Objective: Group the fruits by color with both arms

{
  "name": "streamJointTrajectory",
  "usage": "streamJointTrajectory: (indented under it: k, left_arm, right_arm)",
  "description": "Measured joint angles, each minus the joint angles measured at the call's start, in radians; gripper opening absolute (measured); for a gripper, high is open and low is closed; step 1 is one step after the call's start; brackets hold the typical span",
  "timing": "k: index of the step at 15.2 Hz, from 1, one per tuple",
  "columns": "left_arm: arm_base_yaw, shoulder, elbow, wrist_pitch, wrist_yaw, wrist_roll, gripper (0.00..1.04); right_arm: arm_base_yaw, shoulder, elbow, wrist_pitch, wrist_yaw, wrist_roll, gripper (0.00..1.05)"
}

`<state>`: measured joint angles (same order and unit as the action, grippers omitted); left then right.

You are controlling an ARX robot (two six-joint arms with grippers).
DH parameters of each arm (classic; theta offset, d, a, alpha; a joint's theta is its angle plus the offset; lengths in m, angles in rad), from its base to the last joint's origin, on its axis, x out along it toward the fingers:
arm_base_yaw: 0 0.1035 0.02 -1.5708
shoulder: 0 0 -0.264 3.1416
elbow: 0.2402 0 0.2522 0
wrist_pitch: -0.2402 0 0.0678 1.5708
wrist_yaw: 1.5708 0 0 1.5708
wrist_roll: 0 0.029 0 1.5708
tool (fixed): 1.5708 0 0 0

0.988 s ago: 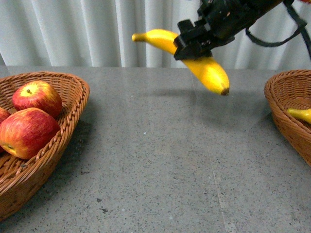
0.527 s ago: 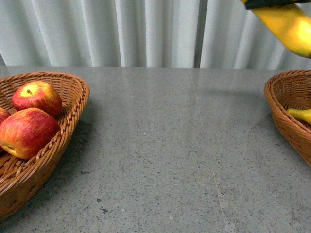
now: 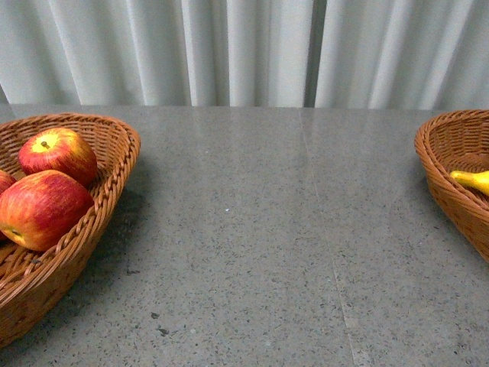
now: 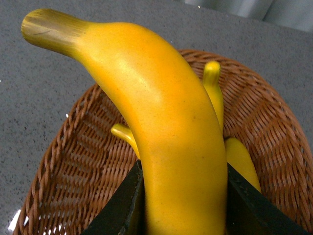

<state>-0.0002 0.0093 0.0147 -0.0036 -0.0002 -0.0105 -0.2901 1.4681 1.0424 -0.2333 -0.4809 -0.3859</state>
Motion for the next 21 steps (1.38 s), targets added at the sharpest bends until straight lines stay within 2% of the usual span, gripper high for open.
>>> streamJointTrajectory:
  k: [2, 8, 11, 15, 19, 20, 21]
  left_arm:
    - [0.000, 0.000, 0.000, 0.000, 0.000, 0.000, 0.98]
    - [0.000, 0.000, 0.000, 0.000, 0.000, 0.000, 0.98]
    - [0.000, 0.000, 0.000, 0.000, 0.000, 0.000, 0.98]
    - [0.000, 0.000, 0.000, 0.000, 0.000, 0.000, 0.98]
    - [0.000, 0.000, 0.000, 0.000, 0.000, 0.000, 0.98]
    - [0.000, 0.000, 0.000, 0.000, 0.000, 0.000, 0.98]
    - [0.000, 0.000, 0.000, 0.000, 0.000, 0.000, 0.98]
  right_arm:
    - [-0.033, -0.018, -0.035, -0.011, -0.016, -0.015, 0.36]
    - [-0.009, -0.032, -0.028, -0.008, -0.040, -0.027, 0.97]
    - [-0.011, -0.068, 0.009, 0.003, -0.051, 0.013, 0.98]
    - [-0.035, -0.182, 0.019, 0.082, -0.120, 0.110, 0.98]
    - [-0.113, -0.477, -0.203, 0.231, -0.219, 0.302, 0.98]
    - [-0.097, -0.583, -0.322, 0.332, -0.136, 0.335, 0.92]
    - [-0.083, -0.697, -0.435, 0.381, -0.008, 0.352, 0.81]
